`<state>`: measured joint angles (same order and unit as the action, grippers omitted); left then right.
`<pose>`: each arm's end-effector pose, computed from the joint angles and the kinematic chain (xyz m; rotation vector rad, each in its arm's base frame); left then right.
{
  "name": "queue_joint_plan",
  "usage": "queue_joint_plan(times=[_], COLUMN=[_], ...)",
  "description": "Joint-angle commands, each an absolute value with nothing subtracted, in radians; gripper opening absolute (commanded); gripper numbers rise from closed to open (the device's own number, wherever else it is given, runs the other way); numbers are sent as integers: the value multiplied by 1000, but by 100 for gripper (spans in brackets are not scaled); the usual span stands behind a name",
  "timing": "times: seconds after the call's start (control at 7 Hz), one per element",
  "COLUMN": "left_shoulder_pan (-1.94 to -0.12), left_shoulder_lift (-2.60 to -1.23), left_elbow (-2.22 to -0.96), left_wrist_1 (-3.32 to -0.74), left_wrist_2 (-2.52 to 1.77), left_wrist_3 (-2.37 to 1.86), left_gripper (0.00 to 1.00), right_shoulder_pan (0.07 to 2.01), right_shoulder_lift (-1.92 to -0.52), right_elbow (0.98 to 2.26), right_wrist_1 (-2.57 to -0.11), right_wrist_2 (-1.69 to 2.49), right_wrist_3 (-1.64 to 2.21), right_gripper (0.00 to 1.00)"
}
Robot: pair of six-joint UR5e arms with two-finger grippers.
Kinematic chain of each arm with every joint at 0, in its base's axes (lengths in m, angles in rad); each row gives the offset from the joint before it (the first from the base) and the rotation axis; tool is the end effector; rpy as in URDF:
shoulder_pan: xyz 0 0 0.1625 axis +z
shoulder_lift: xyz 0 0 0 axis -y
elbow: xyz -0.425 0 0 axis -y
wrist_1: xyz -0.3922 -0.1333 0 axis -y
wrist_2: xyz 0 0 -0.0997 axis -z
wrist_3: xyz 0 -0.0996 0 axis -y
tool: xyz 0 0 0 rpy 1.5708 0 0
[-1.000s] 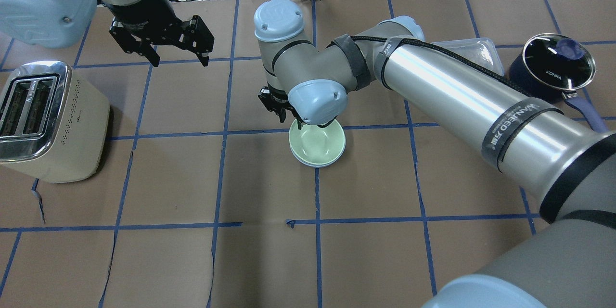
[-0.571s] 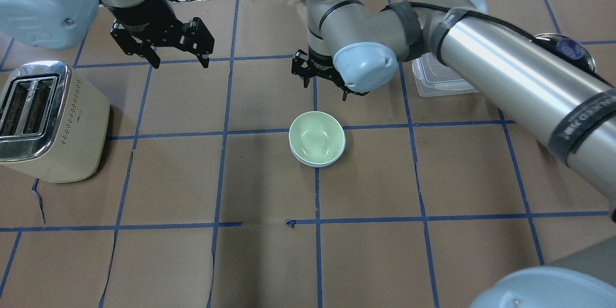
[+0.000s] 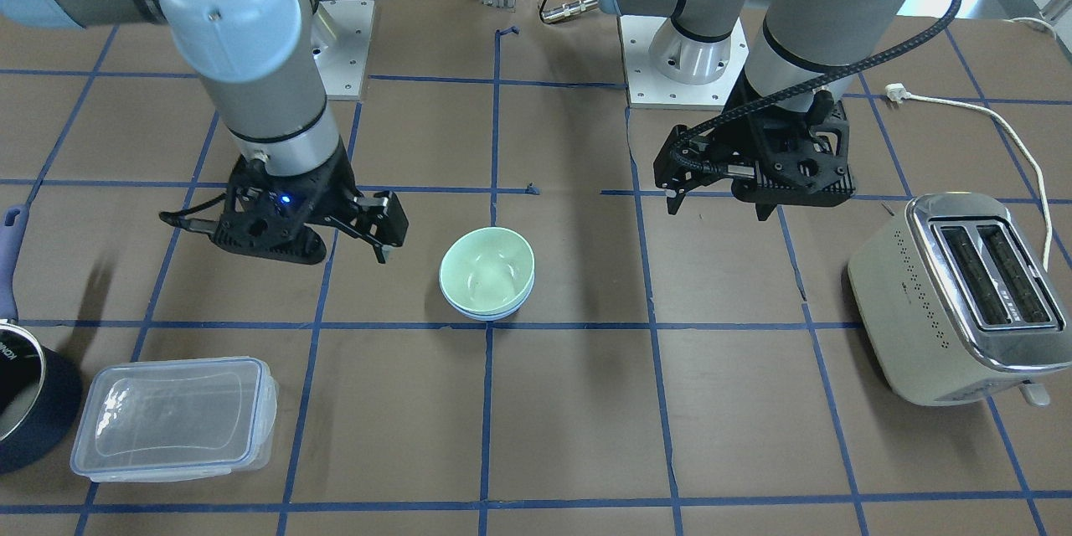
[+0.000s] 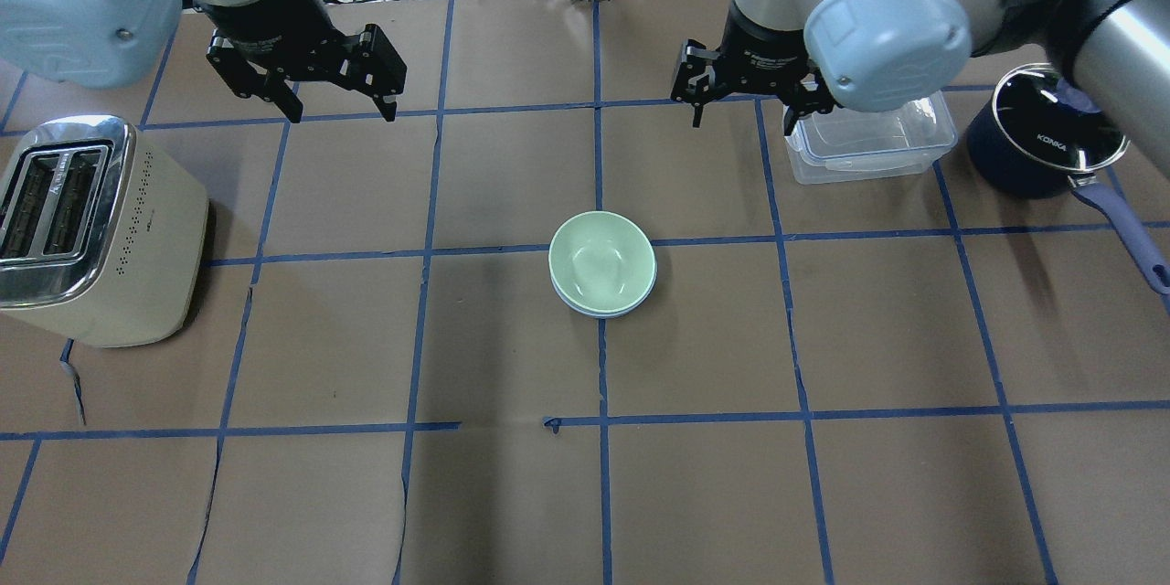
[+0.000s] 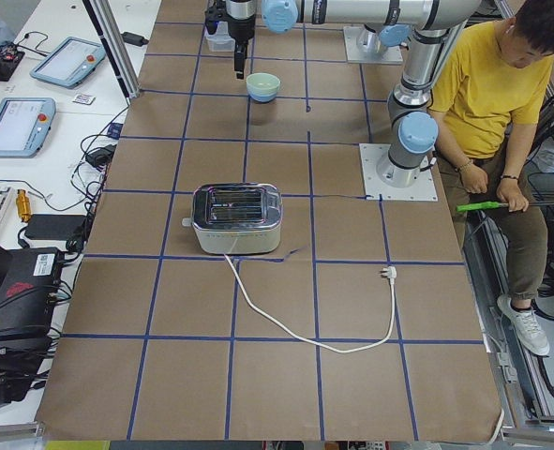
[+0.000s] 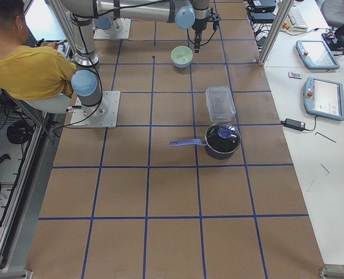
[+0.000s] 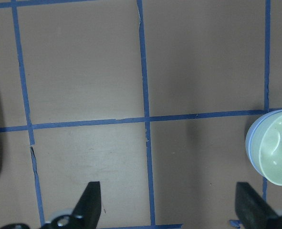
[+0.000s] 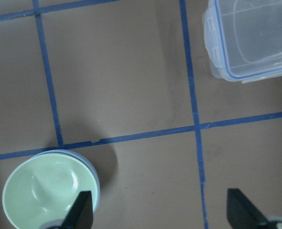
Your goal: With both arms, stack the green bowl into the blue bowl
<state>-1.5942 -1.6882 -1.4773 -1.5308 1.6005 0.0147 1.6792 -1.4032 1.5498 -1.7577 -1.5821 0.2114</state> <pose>-0.1430 -0.5400 0.4773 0.0589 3.1113 -0.0252 0.1923 -0.5449 0.4288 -0.1618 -3.1320 0.0652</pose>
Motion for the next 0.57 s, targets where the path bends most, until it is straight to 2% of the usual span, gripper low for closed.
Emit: queue_joint_plan(times=[0.0, 0.43], left_shoulder_pan=[-1594, -1594], left_shoulder_lift=[-1671, -1646], left_elbow=[-1473, -1474], left_wrist_1=[-1537, -1557], left_wrist_2=[1609, 1617], left_wrist_3=[-21, -23], left_gripper=[100, 100], right_shoulder_pan=[1564, 1548], right_shoulder_lift=[-1512, -1548], right_elbow=[1586, 1637], right_wrist_1=[-1633, -1621], right_wrist_2=[-1600, -1600], right_wrist_3=[-30, -34], right_gripper=[100, 100])
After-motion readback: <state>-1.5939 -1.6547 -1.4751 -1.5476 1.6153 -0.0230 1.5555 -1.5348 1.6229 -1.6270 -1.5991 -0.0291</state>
